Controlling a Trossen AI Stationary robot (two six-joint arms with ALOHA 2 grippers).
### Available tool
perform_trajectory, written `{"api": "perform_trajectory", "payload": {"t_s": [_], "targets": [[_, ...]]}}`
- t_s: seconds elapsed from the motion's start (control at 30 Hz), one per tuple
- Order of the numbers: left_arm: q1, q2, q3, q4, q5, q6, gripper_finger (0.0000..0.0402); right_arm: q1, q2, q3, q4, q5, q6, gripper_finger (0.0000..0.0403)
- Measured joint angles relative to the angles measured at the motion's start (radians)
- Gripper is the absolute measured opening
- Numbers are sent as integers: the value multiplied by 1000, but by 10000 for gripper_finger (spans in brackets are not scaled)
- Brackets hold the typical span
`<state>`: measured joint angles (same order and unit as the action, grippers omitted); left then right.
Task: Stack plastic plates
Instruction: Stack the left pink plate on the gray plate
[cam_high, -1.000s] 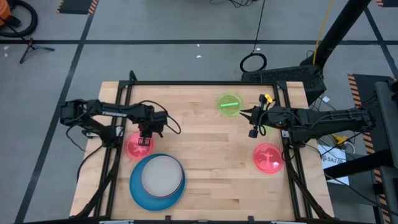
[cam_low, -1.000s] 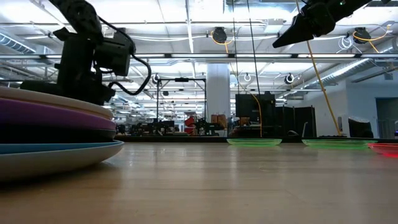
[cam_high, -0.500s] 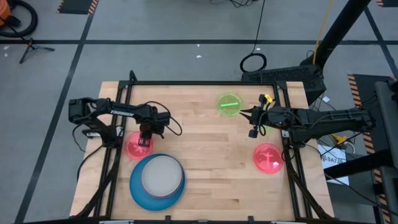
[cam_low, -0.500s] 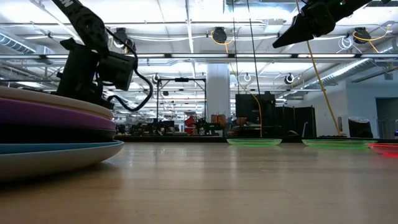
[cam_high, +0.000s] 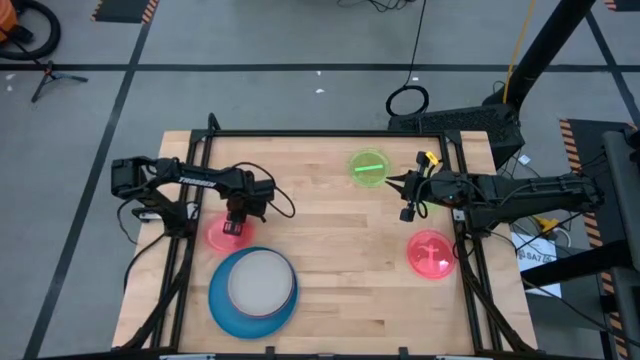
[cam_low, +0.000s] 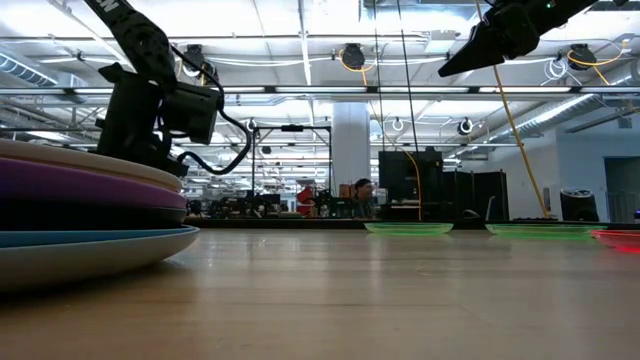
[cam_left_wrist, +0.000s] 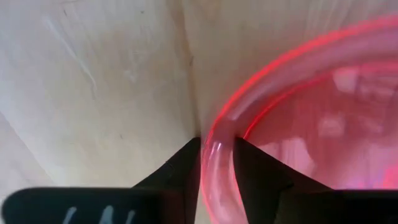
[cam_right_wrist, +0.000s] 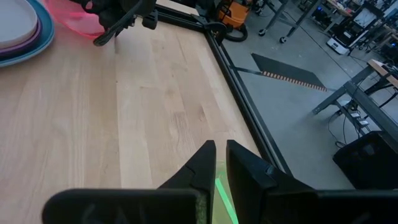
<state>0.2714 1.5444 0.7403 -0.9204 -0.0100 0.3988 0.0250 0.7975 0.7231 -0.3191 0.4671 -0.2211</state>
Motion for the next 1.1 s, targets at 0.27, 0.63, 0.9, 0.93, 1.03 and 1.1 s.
{"api": "perform_trajectory", "payload": {"t_s": [0.27, 0.63, 0.9, 0.93, 1.03, 1.1], "targets": [[0, -1, 1, 0, -14, -2, 39, 0, 0, 0, 0, 0, -1, 31], [0, 1, 46, -53, -40, -44, 7, 0, 0, 0, 0, 0, -1, 31], [0, 1, 134, -125, -62, -63, 3, 0, 0, 0, 0, 0, -1, 31], [0, 1, 144, -139, -73, -64, 3, 0, 0, 0, 0, 0, -1, 31], [0, 1, 184, -186, -92, -68, 2, 0, 0, 0, 0, 0, -1, 31], [0, 1, 215, -236, -96, -68, 2, 0, 0, 0, 0, 0, -1, 31]]}}
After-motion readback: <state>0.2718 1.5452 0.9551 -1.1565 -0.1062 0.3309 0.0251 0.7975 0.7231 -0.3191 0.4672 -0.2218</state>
